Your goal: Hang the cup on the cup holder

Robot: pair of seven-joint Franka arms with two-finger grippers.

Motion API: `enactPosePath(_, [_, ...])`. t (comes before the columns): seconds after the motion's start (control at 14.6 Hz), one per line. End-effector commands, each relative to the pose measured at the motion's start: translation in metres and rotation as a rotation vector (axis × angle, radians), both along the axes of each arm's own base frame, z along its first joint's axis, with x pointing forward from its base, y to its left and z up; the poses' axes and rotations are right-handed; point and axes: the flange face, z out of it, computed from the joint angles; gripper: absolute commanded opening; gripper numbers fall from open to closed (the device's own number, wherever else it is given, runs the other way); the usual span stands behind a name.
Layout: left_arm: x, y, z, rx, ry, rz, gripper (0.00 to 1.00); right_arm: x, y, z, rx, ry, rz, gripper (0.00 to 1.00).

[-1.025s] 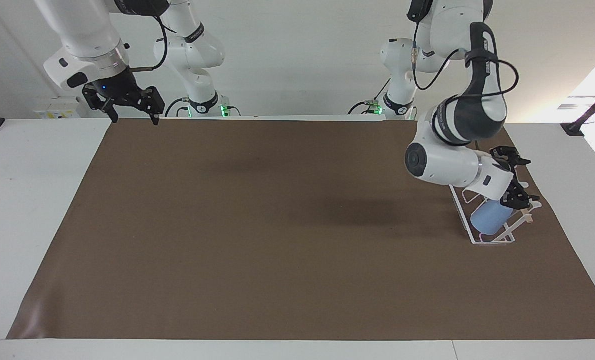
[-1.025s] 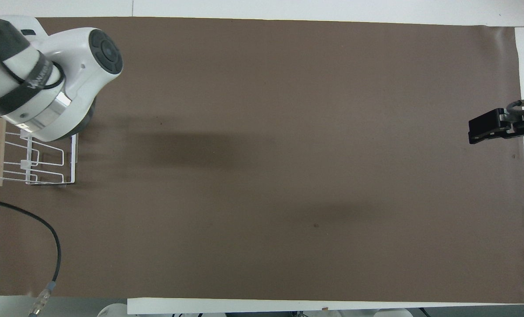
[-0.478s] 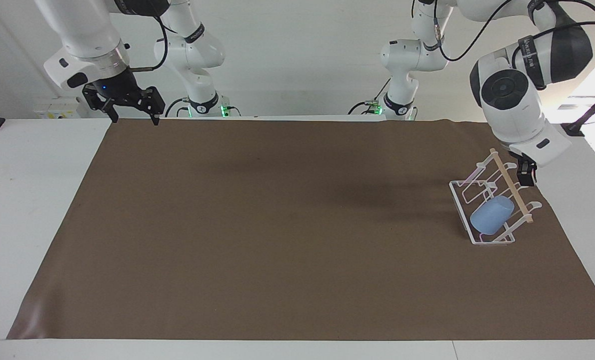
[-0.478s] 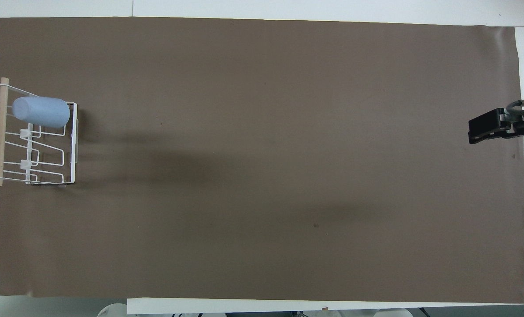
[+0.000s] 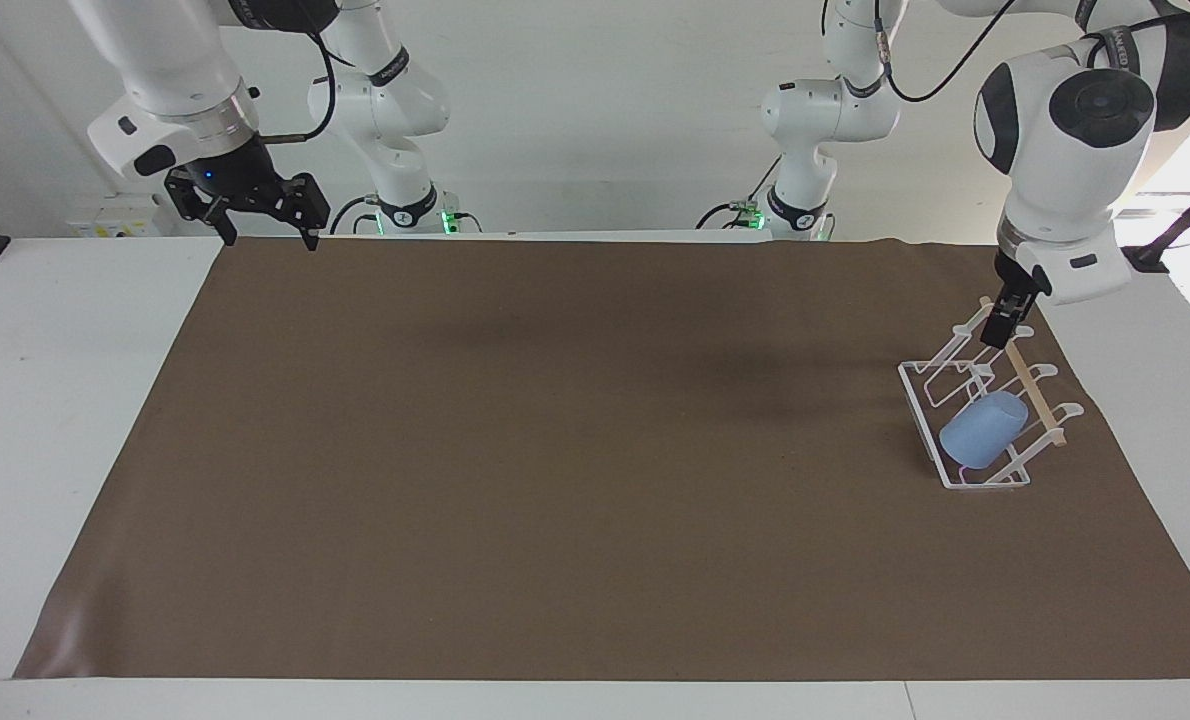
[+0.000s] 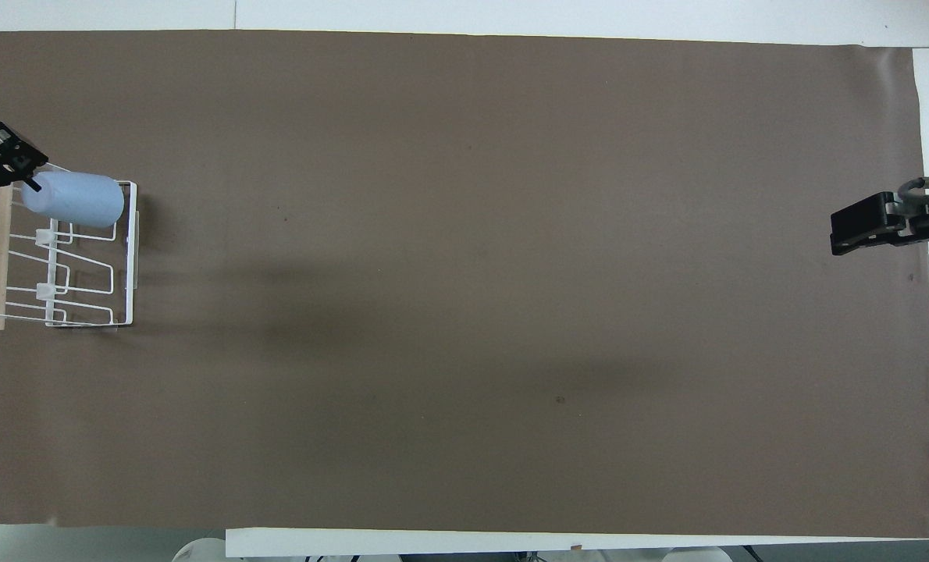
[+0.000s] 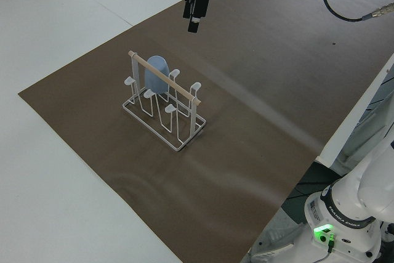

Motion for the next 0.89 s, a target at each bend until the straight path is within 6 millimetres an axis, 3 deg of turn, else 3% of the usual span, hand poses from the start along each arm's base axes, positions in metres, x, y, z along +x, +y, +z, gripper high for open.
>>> enactPosePath(0.0, [-0.022, 0.005, 0.018, -0.13, 0.045, -0.154, 1.0, -0.007, -0.002, 0.001, 0.012, 0.004, 0.012, 1.0])
enactPosePath(0.27, [-0.037, 0.023, 0.043, -0.226, 0.09, -0.469, 1.0, -0.007, -0.001, 0.0, 0.012, 0.006, 0.013, 0.99])
enactPosePath(0.48, [-0.033, 0.017, 0.055, -0.306, 0.072, -0.69, 1.0, -0.007, -0.002, 0.0, 0.012, 0.007, 0.012, 0.99])
enactPosePath(0.82, [-0.033, 0.0, 0.071, -0.344, 0.042, -0.781, 1.0, -0.007, -0.001, 0.0, 0.012, 0.007, 0.013, 0.99])
